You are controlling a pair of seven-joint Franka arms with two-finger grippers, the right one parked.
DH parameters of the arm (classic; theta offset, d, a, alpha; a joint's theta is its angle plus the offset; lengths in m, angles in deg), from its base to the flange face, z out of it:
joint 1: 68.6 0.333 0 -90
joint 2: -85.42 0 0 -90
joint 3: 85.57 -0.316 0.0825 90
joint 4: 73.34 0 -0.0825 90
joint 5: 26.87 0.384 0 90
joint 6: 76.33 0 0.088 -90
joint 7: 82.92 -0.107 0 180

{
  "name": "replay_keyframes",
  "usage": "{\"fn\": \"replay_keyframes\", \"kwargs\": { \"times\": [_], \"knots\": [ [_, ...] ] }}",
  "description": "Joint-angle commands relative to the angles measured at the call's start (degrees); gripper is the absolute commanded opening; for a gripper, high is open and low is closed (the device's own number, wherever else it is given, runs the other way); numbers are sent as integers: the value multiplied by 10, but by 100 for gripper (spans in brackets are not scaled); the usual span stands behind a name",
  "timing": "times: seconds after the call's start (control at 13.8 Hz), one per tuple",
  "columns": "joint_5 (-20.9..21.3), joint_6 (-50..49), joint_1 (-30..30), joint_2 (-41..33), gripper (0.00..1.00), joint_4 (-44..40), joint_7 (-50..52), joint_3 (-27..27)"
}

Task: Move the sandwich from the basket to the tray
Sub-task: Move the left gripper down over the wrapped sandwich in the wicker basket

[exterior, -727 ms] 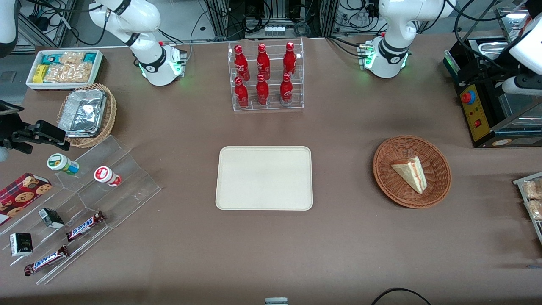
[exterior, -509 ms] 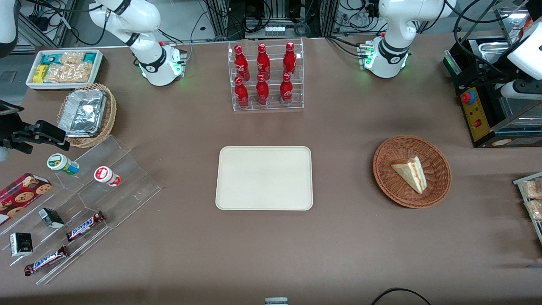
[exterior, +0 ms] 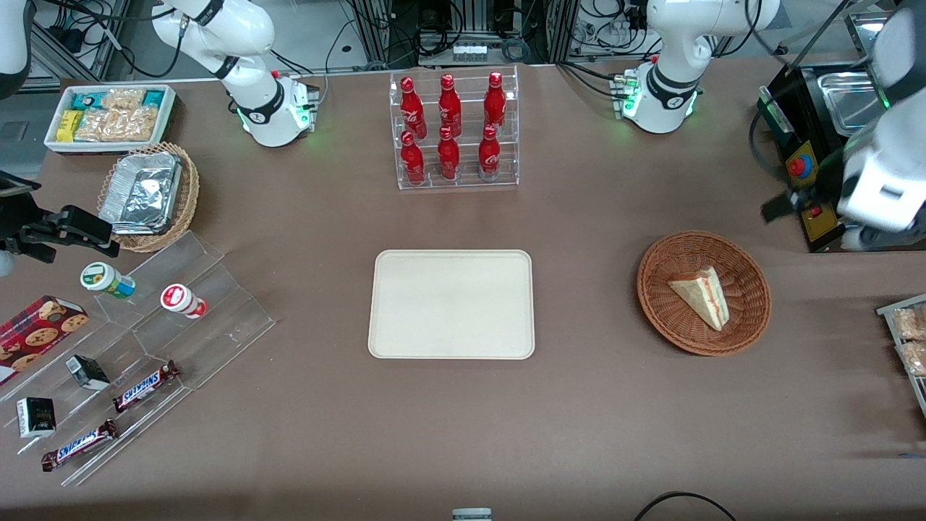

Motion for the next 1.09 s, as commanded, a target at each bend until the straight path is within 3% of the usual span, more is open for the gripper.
{"fn": "replay_keyframes", "kwargs": {
  "times": [0.0,0.44,0.65,1.02],
  "knots": [
    [2,94,-1,-3,100,86,103,-1],
    [-2,381,4,17,100,272,155,-1],
    [-7,449,-1,47,100,296,221,-1],
    [2,505,-7,88,100,317,224,-1]
  ]
}}
